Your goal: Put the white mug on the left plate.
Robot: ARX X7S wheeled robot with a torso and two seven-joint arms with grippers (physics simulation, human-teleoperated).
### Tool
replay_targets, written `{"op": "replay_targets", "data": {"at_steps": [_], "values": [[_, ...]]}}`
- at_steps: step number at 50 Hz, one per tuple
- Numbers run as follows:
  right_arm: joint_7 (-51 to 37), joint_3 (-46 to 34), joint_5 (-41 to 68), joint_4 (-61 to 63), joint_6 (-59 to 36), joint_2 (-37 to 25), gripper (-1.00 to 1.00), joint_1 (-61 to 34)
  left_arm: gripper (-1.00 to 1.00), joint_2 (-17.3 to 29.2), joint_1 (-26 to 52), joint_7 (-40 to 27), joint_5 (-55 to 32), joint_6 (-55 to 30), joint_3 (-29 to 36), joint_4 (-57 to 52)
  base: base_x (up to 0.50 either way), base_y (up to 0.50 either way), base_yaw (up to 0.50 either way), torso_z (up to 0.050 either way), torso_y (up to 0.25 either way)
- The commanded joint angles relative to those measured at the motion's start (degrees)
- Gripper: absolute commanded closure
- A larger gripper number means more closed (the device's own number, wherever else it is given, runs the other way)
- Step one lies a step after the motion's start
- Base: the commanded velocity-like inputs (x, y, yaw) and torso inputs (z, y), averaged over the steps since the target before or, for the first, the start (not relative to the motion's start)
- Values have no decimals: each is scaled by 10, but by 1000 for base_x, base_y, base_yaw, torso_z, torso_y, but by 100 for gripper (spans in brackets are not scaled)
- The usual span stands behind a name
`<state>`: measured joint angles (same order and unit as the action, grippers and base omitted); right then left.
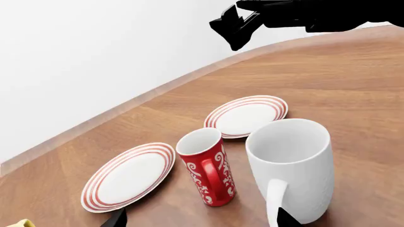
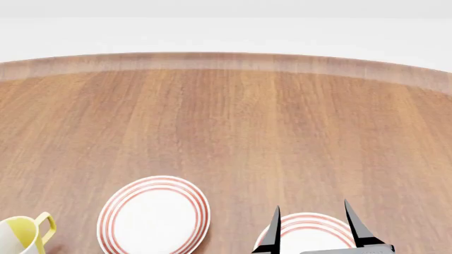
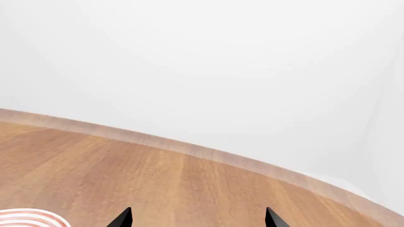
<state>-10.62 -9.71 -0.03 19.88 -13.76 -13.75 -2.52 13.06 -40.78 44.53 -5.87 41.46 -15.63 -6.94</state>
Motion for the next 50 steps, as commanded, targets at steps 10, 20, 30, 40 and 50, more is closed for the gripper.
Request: {"op": "replay_targets", "data": {"at_steps": [10, 20, 30, 40, 50], "values": [[-4, -4, 6, -4, 0, -4, -100, -7, -100, -9, 81, 16, 114, 23, 35, 132, 0, 0, 0, 0, 0], [-7, -5, 9, -5, 1, -6, -100, -8, -100, -4, 83, 21, 122, 2, 45, 106, 0, 0, 0, 0, 0], [-8, -9, 13, -12, 5, -6, -100, -12, -100, 0, 111, 30, 110, -13, 68, 106, 0, 0, 0, 0, 0], [-10, -13, 15, -13, 7, -7, -100, -14, -100, 4, 133, 38, 88, -15, 90, 122, 0, 0, 0, 0, 0], [-13, -14, 17, -12, 7, -10, -100, -14, -100, 7, 154, 49, 74, -11, 116, 158, 0, 0, 0, 0, 0]]}}
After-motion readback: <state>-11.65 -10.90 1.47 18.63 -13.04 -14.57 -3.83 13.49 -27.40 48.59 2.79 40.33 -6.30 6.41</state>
